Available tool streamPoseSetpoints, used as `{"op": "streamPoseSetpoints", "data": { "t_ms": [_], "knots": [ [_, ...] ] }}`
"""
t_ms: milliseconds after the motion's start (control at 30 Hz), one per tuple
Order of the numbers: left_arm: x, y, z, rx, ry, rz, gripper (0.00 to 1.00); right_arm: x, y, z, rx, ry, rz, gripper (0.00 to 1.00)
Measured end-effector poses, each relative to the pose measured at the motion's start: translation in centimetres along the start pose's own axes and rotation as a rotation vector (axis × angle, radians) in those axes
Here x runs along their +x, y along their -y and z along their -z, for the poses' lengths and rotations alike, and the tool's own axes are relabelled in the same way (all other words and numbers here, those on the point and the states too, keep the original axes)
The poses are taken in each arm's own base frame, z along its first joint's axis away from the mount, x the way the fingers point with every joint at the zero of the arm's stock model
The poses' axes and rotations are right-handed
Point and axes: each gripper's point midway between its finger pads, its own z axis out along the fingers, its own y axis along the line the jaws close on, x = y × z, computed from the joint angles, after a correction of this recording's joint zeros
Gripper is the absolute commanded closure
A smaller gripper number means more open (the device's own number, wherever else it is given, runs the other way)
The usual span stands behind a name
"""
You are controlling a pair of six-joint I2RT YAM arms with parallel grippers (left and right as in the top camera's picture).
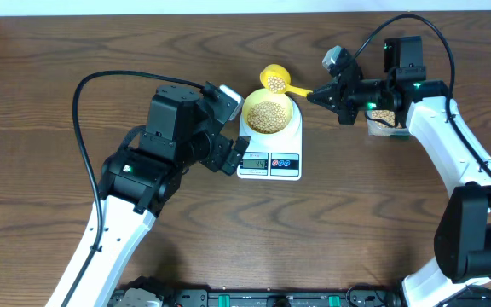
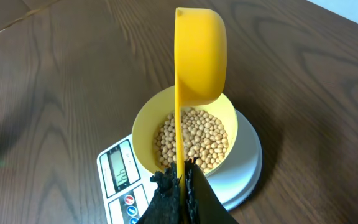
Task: Scoop item into bowl and weigh 50g on scale
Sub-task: 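Tilt the scoop slightly to trickle soybeans into the bowl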
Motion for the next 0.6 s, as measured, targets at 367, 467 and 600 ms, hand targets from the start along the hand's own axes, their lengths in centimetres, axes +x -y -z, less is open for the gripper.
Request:
{"op": "streamPoseSetpoints", "data": {
  "t_ms": [367,467,600],
  "knots": [
    [0.00,-0.01,0.00,0.000,0.000,0.000,0.00,0.00,-0.05,-0.01,-0.003,0.001,-0.158,0.99],
    [-0.01,-0.01,0.00,0.000,0.000,0.000,0.00,-0.03,-0.09,0.00,-0.005,0.001,-0.253,0.99],
    [-0.01,-0.01,0.00,0.000,0.000,0.000,0.00,-0.06,-0.17,-0.01,-0.010,0.003,-0.349,0.99]
  ]
}}
